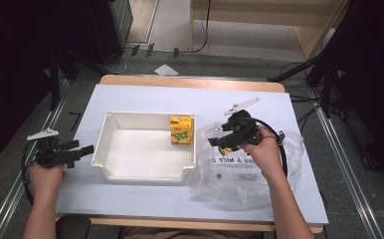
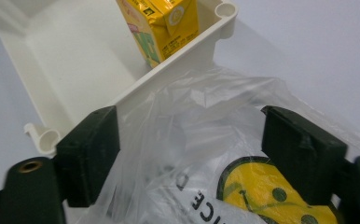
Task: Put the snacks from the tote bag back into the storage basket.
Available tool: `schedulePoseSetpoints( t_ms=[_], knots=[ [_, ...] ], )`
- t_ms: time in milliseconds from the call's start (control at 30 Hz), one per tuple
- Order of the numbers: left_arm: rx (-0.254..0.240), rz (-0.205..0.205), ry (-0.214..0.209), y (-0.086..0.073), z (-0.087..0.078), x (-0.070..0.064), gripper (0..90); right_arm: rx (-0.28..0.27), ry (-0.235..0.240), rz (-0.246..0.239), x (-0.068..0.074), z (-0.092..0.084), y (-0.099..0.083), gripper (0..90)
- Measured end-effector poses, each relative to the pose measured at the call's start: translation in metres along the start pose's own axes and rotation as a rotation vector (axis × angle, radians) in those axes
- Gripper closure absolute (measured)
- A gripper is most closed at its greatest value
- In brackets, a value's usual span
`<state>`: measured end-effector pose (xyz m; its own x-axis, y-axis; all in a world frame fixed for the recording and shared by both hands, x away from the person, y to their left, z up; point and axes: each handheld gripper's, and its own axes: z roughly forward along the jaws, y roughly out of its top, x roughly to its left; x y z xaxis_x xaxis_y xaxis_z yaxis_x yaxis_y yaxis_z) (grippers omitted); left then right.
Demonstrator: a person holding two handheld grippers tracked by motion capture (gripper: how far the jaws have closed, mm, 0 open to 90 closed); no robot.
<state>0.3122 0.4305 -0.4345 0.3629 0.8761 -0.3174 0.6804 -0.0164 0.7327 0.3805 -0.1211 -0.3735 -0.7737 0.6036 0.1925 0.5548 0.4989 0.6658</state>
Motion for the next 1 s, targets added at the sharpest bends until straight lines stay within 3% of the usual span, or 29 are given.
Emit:
schedulePoseSetpoints(
  t_ms=[300, 733, 1000],
  knots=[
    [0.001, 0.007, -0.001, 0.001, 0.001, -0.001, 16.8, -0.054, -0.043, 0.006, -0.018, -0.011, -0.024, 18.8],
    [0.005, 0.005, -0.003, 0.001, 0.002, 0.0, 16.8, -0.028, -0.089, 0.06, -0.052, -0.016, -0.052, 19.9],
    [0.013, 0.007, -0.004, 0.001, 0.003, 0.0, 16.8, -0.023, -0.089, 0.074, -0.056, -0.016, -0.055, 20.0]
  ],
)
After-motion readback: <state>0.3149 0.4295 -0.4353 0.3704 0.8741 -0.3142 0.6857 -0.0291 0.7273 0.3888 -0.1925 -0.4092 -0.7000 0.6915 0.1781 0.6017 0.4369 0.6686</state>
